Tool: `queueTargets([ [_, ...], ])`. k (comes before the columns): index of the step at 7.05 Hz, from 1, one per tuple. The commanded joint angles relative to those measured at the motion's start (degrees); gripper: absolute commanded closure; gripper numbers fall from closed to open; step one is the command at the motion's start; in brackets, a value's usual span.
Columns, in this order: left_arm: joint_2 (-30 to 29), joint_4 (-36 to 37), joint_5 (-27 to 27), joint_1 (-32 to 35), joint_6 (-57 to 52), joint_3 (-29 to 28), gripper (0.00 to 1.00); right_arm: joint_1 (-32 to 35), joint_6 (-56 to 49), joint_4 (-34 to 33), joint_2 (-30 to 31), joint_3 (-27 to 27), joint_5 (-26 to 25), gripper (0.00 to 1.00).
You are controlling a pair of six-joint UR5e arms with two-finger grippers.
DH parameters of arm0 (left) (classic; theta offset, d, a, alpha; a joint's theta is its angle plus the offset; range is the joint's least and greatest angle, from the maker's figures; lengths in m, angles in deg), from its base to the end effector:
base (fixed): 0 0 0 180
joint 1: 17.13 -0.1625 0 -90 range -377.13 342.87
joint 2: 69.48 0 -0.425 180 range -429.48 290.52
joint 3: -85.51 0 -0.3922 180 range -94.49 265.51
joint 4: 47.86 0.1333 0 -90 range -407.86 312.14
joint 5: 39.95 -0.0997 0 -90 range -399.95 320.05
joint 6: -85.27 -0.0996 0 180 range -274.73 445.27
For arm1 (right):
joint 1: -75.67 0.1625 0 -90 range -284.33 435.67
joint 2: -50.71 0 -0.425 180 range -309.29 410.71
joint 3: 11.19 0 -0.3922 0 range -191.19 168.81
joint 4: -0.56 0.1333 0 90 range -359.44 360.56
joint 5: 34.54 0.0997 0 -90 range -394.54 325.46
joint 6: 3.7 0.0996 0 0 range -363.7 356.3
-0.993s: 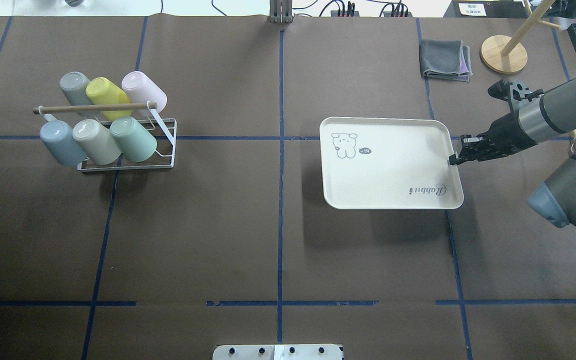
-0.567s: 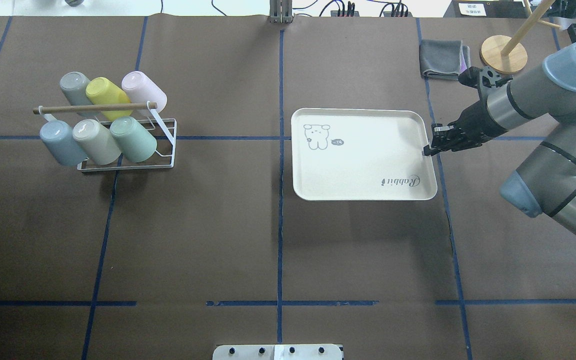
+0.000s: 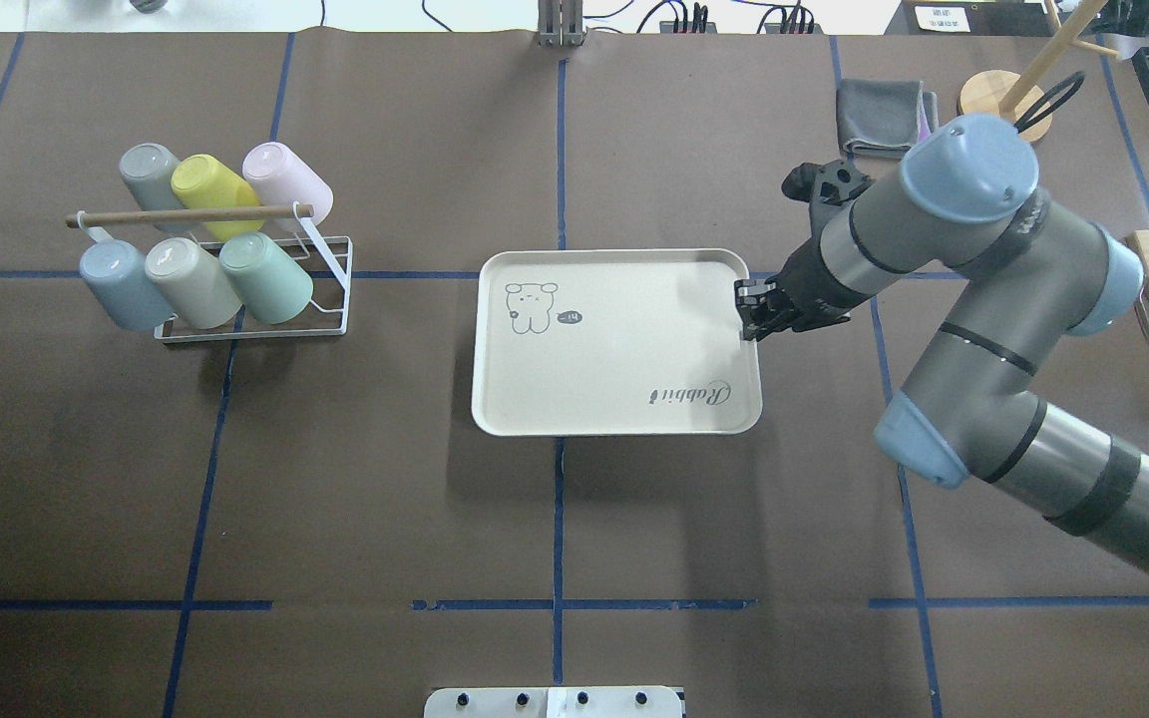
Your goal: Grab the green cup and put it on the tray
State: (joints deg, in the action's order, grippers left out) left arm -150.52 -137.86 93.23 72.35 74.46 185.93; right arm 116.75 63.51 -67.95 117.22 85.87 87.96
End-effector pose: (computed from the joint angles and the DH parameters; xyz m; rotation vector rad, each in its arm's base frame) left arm -0.0613 -0.4280 0.6424 0.0919 0.7497 0.1979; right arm -0.4260 -0.4772 0.3260 0.0196 -1.0252 0.0333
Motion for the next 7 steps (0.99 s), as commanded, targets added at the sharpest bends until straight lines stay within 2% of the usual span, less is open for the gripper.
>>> queueTargets([
  [1,0.0,0.0,0.0,-0.1,0.0,-0.1,0.00,-6.9,4.9,-0.5,-1.8,-0.3,-6.9,1.00],
  [7,0.0,0.0,0.0,-0.1,0.1,-0.3,0.00,-10.2,4.9,-0.3,-1.4,-0.8,-9.6,1.00],
])
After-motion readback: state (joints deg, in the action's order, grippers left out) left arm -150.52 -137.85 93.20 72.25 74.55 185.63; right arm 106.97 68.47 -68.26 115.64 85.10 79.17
